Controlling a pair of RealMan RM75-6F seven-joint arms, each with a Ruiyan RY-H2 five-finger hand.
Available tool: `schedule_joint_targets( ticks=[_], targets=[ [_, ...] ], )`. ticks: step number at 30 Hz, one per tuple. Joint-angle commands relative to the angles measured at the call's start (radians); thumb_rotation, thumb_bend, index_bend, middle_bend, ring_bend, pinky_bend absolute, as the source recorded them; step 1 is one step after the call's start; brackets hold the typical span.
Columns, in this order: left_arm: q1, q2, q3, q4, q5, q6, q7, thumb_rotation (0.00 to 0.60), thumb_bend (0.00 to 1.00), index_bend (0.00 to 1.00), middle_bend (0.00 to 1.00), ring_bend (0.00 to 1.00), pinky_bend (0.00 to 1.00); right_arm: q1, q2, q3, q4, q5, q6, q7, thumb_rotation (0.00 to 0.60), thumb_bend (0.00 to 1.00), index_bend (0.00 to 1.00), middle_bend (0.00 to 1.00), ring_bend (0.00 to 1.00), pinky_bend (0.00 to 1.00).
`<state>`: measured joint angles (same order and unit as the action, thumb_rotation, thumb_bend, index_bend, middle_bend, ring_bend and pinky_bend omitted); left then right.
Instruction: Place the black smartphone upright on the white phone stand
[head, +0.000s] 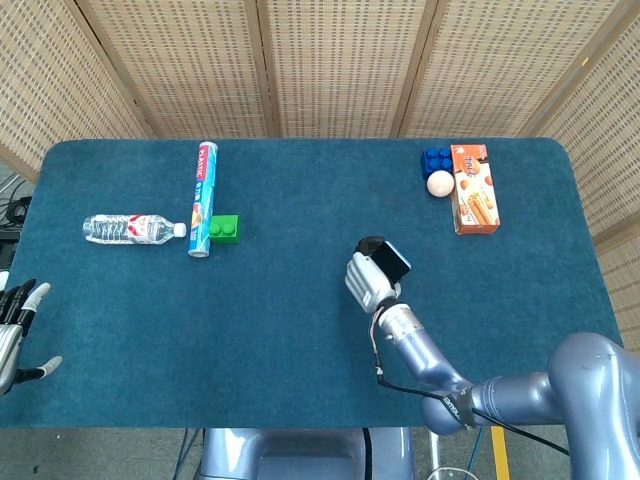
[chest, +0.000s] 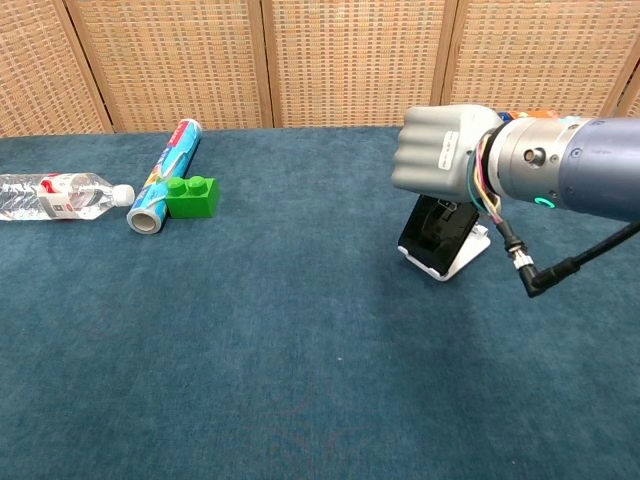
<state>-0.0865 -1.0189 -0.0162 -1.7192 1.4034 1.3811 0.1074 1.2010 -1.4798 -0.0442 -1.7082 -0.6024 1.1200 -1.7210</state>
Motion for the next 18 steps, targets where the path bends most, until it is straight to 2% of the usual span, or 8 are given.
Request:
schedule_joint_targets(
  ticks=[1,5,7,9,11,13,18],
  targets=[
    [-0.001,0.001,0.0,0.0,0.001,0.0,-0.001,0.6,0.0,0.0,0.0,0.0,0.0,0.005,-0.003,-0.004,0.002,0.004,0.004,0.0,0.6,0.51,0.49,0.51,0.57,0.5],
    [0.0,0.002,0.001,-0.001,0.001,0.001,-0.003,0.6,0.0,0.0,0.0,0.0,0.0,0.014,-0.006,-0.014,0.003,0.008,0.008,0.004,0.6,0.5,0.48,0.47,0.57,0.5],
    [0.0,0.003,0.001,0.0,0.001,0.002,-0.005,0.6,0.0,0.0,0.0,0.0,0.0,0.019,-0.008,-0.018,0.002,0.013,0.013,0.006,0.6,0.49,0.44,0.4,0.55,0.5],
    [0.001,0.003,0.001,0.0,0.002,0.003,-0.006,0.6,0.0,0.0,0.0,0.0,0.0,0.022,-0.008,-0.021,0.001,0.019,0.019,0.005,0.6,0.47,0.36,0.31,0.47,0.5],
    [0.001,0.003,0.001,0.0,0.002,0.003,-0.007,0.6,0.0,0.0,0.0,0.0,0.0,0.026,-0.007,-0.027,-0.002,0.02,0.025,0.003,0.6,0.42,0.26,0.18,0.32,0.49],
    [0.0,0.003,0.002,0.002,0.002,0.002,-0.008,0.6,0.0,0.0,0.0,0.0,0.0,0.027,-0.002,-0.032,-0.006,0.021,0.029,0.011,0.6,0.38,0.21,0.11,0.24,0.45],
    [0.0,0.003,0.003,-0.002,0.005,0.004,-0.005,0.6,0.0,0.0,0.0,0.0,0.0,0.027,-0.003,-0.047,-0.006,0.008,0.039,0.024,0.6,0.36,0.17,0.03,0.15,0.38]
  ],
)
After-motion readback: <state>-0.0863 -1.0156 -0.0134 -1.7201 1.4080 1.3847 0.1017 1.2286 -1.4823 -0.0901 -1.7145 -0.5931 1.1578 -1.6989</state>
